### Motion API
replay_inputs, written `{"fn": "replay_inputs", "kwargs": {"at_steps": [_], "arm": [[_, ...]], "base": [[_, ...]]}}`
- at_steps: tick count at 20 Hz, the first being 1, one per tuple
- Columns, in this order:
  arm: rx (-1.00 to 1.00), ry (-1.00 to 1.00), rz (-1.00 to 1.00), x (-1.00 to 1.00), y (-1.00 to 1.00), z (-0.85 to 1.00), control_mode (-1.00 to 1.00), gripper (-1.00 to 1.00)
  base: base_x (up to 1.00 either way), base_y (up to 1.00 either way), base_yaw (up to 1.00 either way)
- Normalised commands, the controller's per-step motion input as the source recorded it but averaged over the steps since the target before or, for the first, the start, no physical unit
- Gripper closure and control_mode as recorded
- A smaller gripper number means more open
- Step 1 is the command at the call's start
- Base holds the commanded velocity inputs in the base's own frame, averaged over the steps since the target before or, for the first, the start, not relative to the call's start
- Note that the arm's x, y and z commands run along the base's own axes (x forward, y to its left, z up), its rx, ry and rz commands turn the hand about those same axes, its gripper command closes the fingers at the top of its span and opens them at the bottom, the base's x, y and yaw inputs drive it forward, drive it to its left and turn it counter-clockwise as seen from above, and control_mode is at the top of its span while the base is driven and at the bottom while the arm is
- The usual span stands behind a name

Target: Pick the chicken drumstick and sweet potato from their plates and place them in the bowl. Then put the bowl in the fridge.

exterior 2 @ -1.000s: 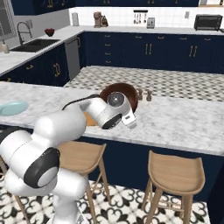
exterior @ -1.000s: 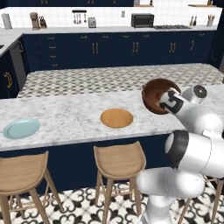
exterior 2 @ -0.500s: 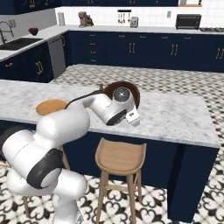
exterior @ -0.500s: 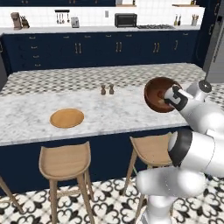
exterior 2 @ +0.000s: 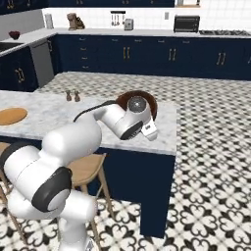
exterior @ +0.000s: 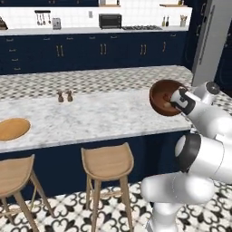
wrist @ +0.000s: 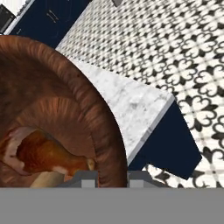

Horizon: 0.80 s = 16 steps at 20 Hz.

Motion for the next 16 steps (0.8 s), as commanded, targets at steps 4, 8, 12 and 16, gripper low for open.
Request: {"fn": "replay_inputs", "kwargs": {"at_steps": [4,8,12,16], "arm": [[0.0,0.0,0.0,0.0,0.0,0.0,1.0,1.0],[0.0,0.0,0.0,0.0,0.0,0.0,1.0,1.0],[0.0,0.0,0.0,0.0,0.0,0.0,1.0,1.0],[0.0,0.0,0.0,0.0,0.0,0.0,1.0,1.0]], "base": [[-0.1,-1.0,-0.06],[0.0,-1.0,-0.09],[0.0,-1.0,-0.1],[0.08,-1.0,-0.03]]}}
